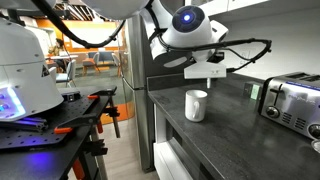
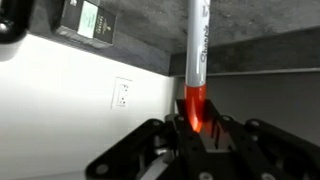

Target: Put the red marker inside the white mug

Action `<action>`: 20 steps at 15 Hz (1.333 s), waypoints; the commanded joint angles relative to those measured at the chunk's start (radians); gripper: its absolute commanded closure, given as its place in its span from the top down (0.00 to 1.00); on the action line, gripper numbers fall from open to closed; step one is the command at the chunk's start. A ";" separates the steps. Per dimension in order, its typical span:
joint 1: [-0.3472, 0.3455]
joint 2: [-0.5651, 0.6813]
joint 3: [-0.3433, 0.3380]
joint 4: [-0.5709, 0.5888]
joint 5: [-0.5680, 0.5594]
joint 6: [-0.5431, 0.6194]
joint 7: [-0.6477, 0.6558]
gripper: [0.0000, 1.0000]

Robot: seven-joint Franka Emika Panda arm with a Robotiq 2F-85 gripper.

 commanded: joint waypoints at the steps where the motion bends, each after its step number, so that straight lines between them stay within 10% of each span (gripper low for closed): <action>1: -0.061 0.052 0.000 -0.050 -0.061 0.056 0.018 0.06; 20: -0.068 0.068 -0.058 -0.051 -0.110 0.053 0.091 0.06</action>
